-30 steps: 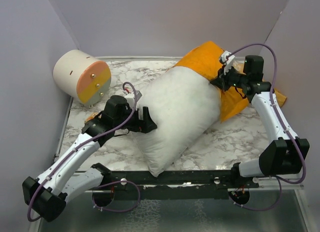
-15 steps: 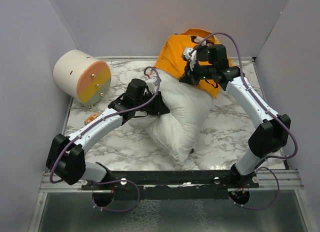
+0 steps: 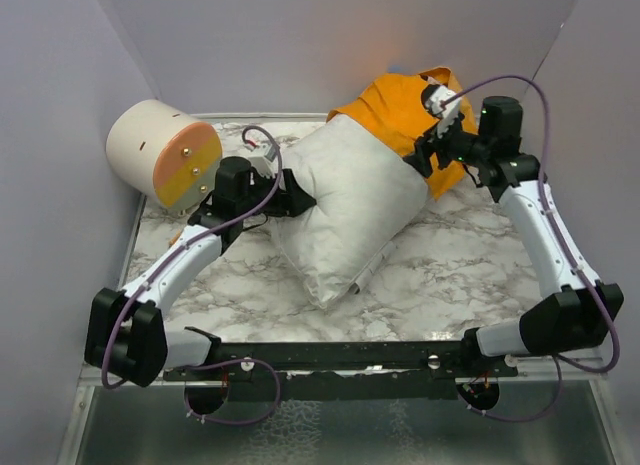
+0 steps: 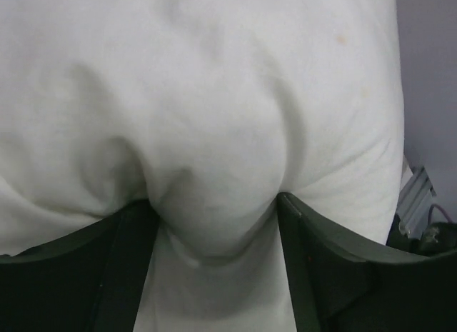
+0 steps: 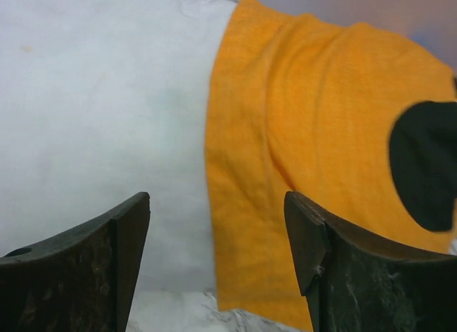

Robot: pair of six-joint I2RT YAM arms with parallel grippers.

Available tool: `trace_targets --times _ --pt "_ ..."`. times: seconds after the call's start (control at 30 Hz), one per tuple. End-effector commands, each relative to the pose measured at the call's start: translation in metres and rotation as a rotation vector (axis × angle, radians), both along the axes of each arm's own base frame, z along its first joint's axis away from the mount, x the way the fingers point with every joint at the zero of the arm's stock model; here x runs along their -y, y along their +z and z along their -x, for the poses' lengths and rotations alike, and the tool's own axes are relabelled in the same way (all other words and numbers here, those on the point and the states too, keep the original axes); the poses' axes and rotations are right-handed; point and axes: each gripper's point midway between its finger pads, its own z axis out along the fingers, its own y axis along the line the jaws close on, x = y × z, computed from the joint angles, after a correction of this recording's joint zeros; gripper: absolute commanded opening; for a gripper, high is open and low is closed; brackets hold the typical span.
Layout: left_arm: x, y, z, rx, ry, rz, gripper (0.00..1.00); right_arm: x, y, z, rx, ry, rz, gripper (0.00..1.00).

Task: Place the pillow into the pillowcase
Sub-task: Stuff the pillow into the pillowcase.

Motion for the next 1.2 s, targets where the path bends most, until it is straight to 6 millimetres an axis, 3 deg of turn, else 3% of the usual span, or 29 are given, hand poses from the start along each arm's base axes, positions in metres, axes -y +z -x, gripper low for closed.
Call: trace_targets --times 0.0,0.07,0.17,0.2,0.33,0.5,0.63,0.77,0.9,1.1,1.17 --pt "-0.039 0.038 -0.011 0.157 0.126 -0.093 0.76 0.041 0.021 0.012 0.025 -0.071 -0.06 0.8" --pt "-0.045 0.052 -0.003 0.178 0.128 -0.108 0.81 0.056 0.01 0.012 0.008 -0.108 -0.048 0.86" --pt "-0.045 0.068 0.018 0.193 0.088 -0.077 0.93 0.061 -0.005 0.022 0.008 -0.11 -0.018 0.99" --pt "-0.043 0.073 0.027 0.185 0.067 -0.033 0.98 0.062 -0.013 0.024 0.004 -0.106 -0.005 1.0" --pt "-0.031 0.078 0.067 0.127 -0.034 0.118 0.99 0.08 -0.048 0.018 -0.015 -0.186 0.077 1.0" --pt "-0.038 0.038 0.091 -0.003 -0.021 0.091 0.98 0.104 -0.08 -0.004 -0.046 -0.314 0.153 0.99" --pt "-0.037 -0.002 0.101 -0.133 0.005 0.132 0.95 0.113 -0.09 -0.02 -0.023 -0.353 0.192 0.99" --pt "-0.034 -0.022 0.096 -0.164 0.04 0.175 0.96 0.112 -0.093 -0.031 -0.009 -0.341 0.192 0.97" --pt "-0.028 -0.018 0.082 -0.144 0.042 0.208 0.96 0.107 -0.091 -0.036 -0.01 -0.317 0.182 0.81" --pt "-0.022 -0.011 0.065 -0.115 0.04 0.228 0.94 0.087 -0.086 -0.019 -0.034 -0.186 0.149 0.29" --pt "-0.019 -0.009 0.059 -0.11 0.035 0.231 0.91 0.077 -0.081 -0.008 -0.045 -0.122 0.127 0.18"
